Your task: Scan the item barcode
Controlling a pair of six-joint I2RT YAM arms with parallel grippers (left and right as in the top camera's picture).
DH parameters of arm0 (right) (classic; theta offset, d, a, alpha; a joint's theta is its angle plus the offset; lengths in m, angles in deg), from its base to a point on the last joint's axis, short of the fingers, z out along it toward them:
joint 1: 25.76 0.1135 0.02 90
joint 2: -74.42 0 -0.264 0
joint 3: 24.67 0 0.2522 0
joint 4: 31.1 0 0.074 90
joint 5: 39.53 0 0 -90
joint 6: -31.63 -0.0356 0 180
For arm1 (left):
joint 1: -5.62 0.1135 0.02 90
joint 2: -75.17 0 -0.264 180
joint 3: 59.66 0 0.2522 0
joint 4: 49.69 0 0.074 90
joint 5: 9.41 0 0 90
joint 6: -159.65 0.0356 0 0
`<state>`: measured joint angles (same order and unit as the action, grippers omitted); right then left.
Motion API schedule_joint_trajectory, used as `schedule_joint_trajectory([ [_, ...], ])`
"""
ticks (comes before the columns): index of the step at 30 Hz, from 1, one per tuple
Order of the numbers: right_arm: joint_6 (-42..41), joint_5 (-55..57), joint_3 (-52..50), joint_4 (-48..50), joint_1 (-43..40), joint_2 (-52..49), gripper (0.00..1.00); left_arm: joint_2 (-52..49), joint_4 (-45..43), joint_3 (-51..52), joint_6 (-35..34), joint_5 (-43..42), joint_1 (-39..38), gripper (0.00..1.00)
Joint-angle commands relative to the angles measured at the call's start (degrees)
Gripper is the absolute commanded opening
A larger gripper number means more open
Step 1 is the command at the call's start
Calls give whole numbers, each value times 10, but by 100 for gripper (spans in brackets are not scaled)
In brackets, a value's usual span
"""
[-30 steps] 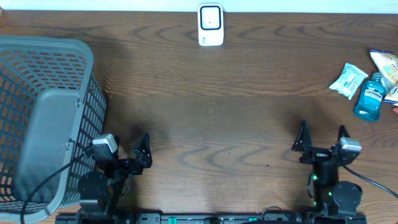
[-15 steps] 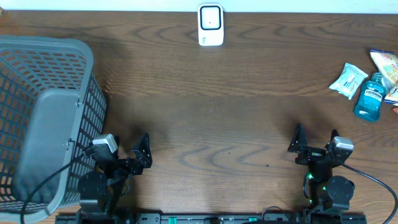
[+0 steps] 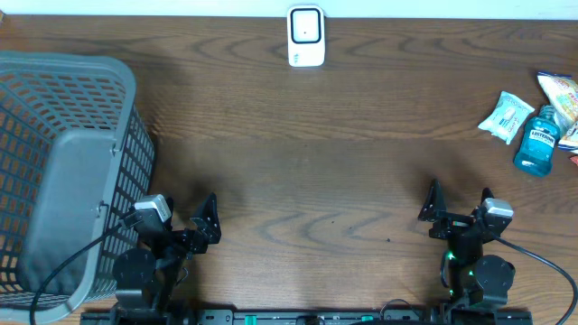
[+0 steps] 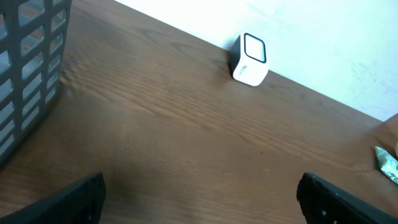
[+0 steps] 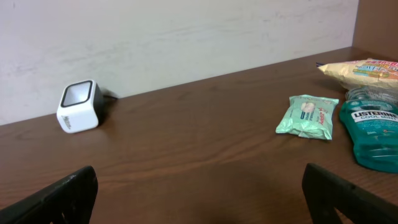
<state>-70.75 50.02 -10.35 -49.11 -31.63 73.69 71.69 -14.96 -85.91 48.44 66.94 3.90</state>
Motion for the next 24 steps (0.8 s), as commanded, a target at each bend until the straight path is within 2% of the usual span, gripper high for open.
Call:
schedule_joint_trajectory([
  [1, 9, 5, -2, 0, -8, 4, 99, 2, 0, -1, -7, -7, -2, 98],
  [4, 9, 5, -2, 0, -8, 3, 99, 2, 23, -1, 36, 34, -2, 98],
  [8, 9, 5, -2, 0, -8, 3, 99, 10, 14, 8, 36, 65, -3, 98],
  [16, 9, 5, -2, 0, -8, 3, 99, 12, -229, 122, 136, 83, -4, 98],
  [20, 9, 5, -2, 0, -8, 3, 99, 23, -190, 123, 185, 88, -14, 98],
  [24, 9, 5, -2, 0, -8, 3, 99, 31, -170, 123, 191, 92, -20, 98],
])
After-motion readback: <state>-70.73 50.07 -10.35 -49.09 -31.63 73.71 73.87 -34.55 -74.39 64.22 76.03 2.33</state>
